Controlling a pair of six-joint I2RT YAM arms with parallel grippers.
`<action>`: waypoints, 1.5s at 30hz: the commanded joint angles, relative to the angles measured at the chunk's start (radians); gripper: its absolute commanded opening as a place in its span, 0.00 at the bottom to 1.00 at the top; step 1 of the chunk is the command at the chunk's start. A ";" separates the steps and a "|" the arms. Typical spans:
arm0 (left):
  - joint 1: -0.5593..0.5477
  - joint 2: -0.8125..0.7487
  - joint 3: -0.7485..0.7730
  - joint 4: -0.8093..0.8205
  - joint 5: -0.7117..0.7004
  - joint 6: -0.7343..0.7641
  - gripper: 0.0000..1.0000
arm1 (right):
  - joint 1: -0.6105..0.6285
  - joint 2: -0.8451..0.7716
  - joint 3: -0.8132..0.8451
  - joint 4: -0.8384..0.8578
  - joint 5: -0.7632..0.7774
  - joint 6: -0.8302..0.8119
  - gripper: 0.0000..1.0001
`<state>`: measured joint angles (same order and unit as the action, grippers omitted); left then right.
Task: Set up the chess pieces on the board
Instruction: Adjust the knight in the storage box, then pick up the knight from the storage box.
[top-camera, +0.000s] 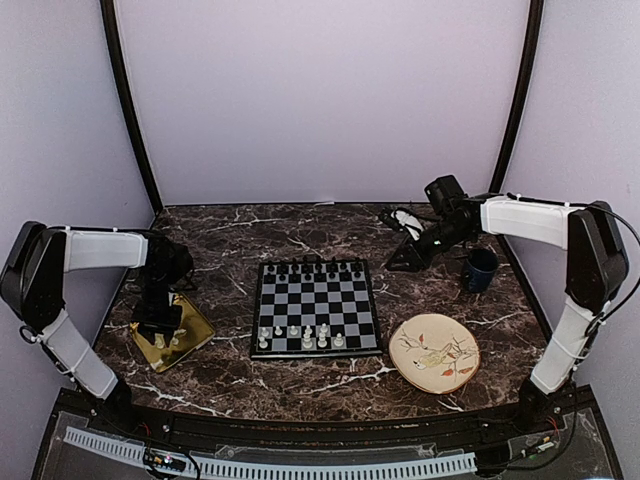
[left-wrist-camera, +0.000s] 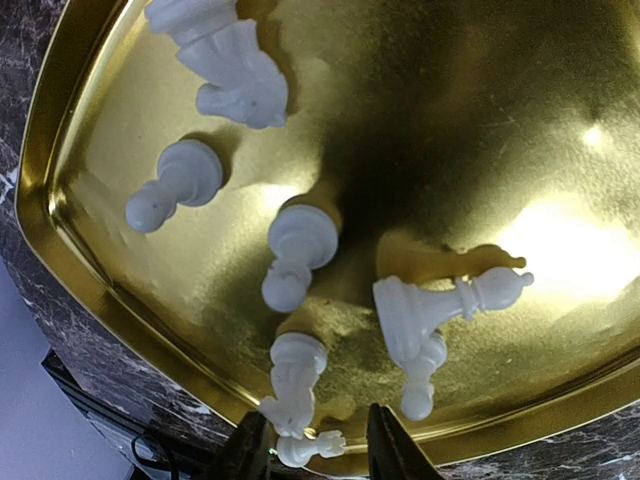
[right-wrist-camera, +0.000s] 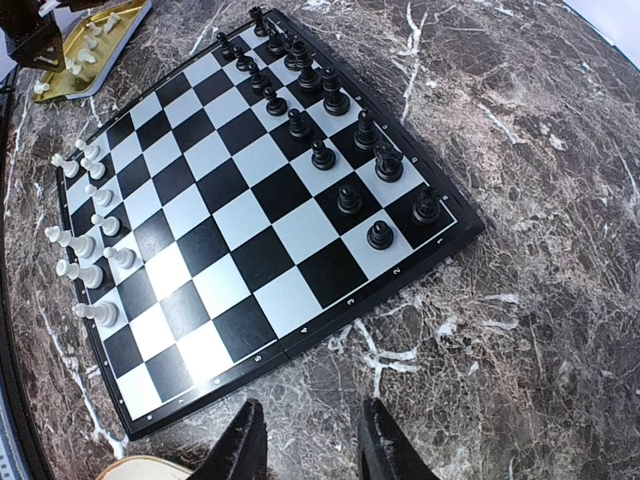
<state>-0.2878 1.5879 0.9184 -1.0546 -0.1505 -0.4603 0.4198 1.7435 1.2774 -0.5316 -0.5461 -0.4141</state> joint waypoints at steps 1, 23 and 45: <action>0.006 0.019 0.004 0.005 0.019 -0.005 0.33 | 0.001 0.003 0.007 -0.001 -0.012 -0.012 0.32; 0.007 0.014 0.073 -0.017 -0.037 0.012 0.34 | 0.000 0.019 0.014 -0.010 -0.017 -0.010 0.32; 0.007 0.064 0.053 0.006 0.025 0.037 0.14 | 0.000 0.017 0.014 -0.011 -0.016 -0.011 0.32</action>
<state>-0.2878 1.6489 0.9932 -1.0397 -0.1474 -0.4290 0.4198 1.7565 1.2778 -0.5350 -0.5499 -0.4141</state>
